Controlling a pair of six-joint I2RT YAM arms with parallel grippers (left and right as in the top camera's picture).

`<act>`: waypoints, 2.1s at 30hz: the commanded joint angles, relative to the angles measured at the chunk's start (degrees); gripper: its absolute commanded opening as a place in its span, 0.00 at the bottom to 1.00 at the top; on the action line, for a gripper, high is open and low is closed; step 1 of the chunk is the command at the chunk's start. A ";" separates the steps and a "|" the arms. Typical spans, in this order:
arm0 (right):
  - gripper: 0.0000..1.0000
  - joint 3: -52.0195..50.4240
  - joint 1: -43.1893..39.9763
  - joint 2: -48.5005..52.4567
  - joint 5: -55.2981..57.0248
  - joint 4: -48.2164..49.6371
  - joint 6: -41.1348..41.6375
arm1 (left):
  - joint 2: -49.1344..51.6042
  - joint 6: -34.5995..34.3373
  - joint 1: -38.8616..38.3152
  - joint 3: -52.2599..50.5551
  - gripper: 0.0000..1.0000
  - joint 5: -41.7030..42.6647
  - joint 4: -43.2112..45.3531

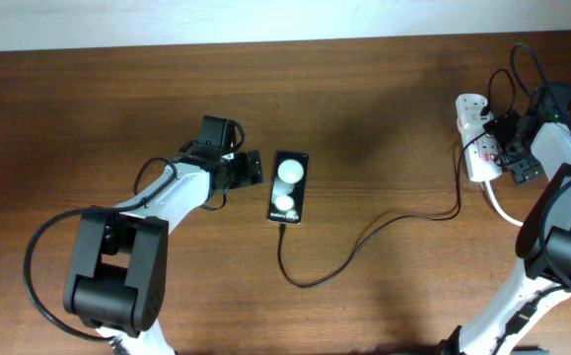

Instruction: Plug charger to phone and switch on socket

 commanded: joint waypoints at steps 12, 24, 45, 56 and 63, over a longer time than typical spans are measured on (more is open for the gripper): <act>0.99 -0.63 0.61 2.01 -4.11 -3.21 -0.63 | 2.69 -0.55 0.74 -2.32 0.99 0.98 -1.42; 0.99 -0.63 3.28 2.01 -4.26 -4.90 -0.66 | 2.69 -0.57 0.74 -2.29 0.99 0.98 -1.42; 0.99 -0.63 3.19 2.01 -2.40 -8.26 -0.85 | 2.69 -0.57 0.74 -2.32 0.99 0.98 -1.42; 0.99 -0.09 -9.55 1.44 -20.92 -15.10 -10.27 | 2.69 -0.55 0.74 -2.32 0.99 0.98 -1.42; 0.99 -0.11 -10.34 1.44 -18.78 -26.34 -23.26 | 2.69 -0.55 0.74 -2.29 0.99 0.98 -1.42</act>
